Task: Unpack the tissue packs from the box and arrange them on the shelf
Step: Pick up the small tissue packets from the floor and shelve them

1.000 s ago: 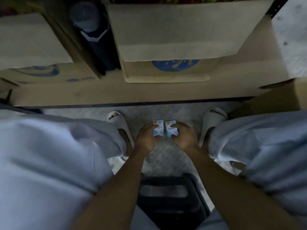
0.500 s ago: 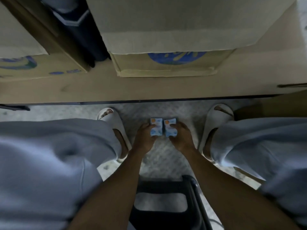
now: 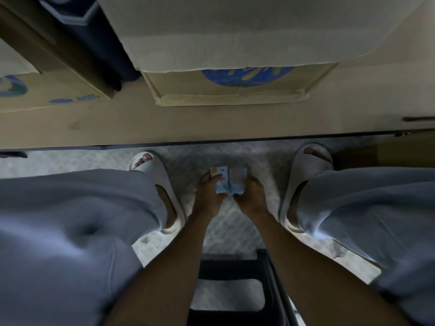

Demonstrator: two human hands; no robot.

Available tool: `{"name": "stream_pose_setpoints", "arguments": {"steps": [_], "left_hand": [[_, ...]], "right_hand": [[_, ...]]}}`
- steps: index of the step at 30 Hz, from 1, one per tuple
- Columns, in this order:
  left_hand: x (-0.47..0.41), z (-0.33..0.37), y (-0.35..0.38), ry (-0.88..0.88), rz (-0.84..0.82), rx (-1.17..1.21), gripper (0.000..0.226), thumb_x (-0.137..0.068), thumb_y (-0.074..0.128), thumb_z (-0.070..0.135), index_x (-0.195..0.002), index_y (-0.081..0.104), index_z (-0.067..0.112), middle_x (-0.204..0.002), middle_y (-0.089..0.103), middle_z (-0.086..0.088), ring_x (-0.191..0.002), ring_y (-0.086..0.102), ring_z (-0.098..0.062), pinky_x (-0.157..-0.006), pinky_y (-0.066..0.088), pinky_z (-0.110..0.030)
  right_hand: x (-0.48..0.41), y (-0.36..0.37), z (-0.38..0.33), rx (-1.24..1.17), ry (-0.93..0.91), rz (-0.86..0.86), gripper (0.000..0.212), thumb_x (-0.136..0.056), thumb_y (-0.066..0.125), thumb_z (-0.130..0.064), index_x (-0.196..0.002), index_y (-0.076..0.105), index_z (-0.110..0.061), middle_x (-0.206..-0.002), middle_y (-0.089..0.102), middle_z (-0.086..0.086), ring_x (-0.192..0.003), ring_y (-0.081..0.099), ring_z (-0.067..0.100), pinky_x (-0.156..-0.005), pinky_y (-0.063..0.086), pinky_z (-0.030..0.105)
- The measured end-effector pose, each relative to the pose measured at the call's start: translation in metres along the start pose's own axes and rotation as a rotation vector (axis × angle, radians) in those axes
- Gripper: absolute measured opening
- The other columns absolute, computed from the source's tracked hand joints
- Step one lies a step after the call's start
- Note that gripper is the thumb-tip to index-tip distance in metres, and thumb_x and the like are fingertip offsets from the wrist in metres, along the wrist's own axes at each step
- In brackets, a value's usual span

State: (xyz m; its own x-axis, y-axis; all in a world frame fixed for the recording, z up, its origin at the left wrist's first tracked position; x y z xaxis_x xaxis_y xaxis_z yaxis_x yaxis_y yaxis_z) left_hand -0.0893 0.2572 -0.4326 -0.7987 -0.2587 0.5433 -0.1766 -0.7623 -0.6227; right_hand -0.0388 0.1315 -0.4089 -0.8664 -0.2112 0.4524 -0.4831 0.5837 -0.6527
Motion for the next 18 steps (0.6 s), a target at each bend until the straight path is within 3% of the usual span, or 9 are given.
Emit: {"name": "stream_pose_setpoints", "arguments": {"steps": [3,5,7,10,12,14,18], "left_hand": [[-0.004,-0.004,0.001,-0.025,0.033,0.065,0.063,-0.069,0.078,0.009,-0.128,0.055,0.007,-0.135,0.051,-0.019,-0.120,0.055,-0.029,-0.095,0.052,-0.035],[-0.004,-0.007,-0.004,-0.071,0.076,0.155,0.061,-0.069,0.079,0.001,-0.126,0.058,0.006,-0.132,0.054,-0.014,-0.122,0.053,-0.027,-0.095,0.049,-0.025],[0.000,-0.005,-0.010,-0.061,0.113,0.141,0.050,-0.073,0.075,-0.003,-0.120,0.063,0.010,-0.128,0.059,-0.005,-0.122,0.052,-0.019,-0.099,0.043,-0.031],[0.002,-0.009,-0.010,-0.078,0.148,0.267,0.035,-0.076,0.069,-0.011,-0.099,0.067,0.015,-0.092,0.068,0.020,-0.089,0.066,-0.001,-0.076,0.054,-0.032],[0.002,-0.007,-0.014,-0.056,0.179,0.276,0.043,-0.067,0.077,-0.008,-0.104,0.067,0.012,-0.101,0.064,0.010,-0.094,0.065,-0.011,-0.077,0.058,-0.034],[0.001,-0.009,-0.014,-0.068,0.182,0.281,0.047,-0.067,0.078,-0.006,-0.110,0.067,0.009,-0.112,0.064,-0.003,-0.101,0.064,-0.019,-0.083,0.058,-0.037],[0.000,-0.008,-0.013,-0.057,0.158,0.284,0.050,-0.069,0.078,-0.004,-0.115,0.065,0.008,-0.118,0.064,-0.008,-0.105,0.064,-0.022,-0.084,0.058,-0.036]], "right_hand": [[-0.002,0.001,0.004,0.011,0.013,0.003,0.019,-0.083,0.067,-0.011,-0.102,0.069,-0.012,-0.107,0.069,0.010,-0.097,0.064,0.021,-0.082,0.048,0.021],[-0.003,0.003,0.008,-0.048,0.046,-0.002,0.022,-0.078,0.072,-0.014,-0.100,0.070,-0.013,-0.105,0.069,0.010,-0.095,0.065,0.020,-0.084,0.054,0.026],[-0.003,0.005,0.015,-0.139,0.095,-0.021,0.028,-0.072,0.077,-0.012,-0.099,0.070,-0.012,-0.105,0.069,0.011,-0.096,0.065,0.021,-0.085,0.055,0.034],[-0.001,0.007,0.020,-0.233,0.140,-0.055,0.041,-0.065,0.080,-0.001,-0.104,0.068,-0.005,-0.110,0.065,0.013,-0.101,0.063,0.023,-0.083,0.056,0.027],[0.001,0.005,0.021,-0.242,0.150,-0.047,0.048,-0.063,0.082,0.002,-0.108,0.067,-0.003,-0.114,0.063,0.012,-0.102,0.063,0.022,-0.082,0.056,0.023],[0.004,0.001,0.018,-0.194,0.132,-0.033,0.050,-0.063,0.083,-0.001,-0.110,0.068,-0.006,-0.115,0.061,0.011,-0.101,0.063,0.022,-0.086,0.055,0.030],[0.004,-0.002,0.016,-0.149,0.089,-0.013,0.046,-0.063,0.085,-0.011,-0.107,0.071,-0.013,-0.111,0.066,0.010,-0.099,0.064,0.023,-0.088,0.054,0.034]]}}
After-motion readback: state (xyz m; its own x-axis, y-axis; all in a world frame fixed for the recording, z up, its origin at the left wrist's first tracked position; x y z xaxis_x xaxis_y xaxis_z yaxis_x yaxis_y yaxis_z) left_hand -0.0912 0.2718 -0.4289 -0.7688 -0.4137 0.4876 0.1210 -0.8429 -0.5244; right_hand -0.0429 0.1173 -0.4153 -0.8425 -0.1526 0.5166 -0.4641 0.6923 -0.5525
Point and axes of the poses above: each hand's wrist, its own x-axis away from the middle knuckle, its own y-axis out of the palm, z = x × y, the point moved 9 cm from there along -x, towards the middle knuckle
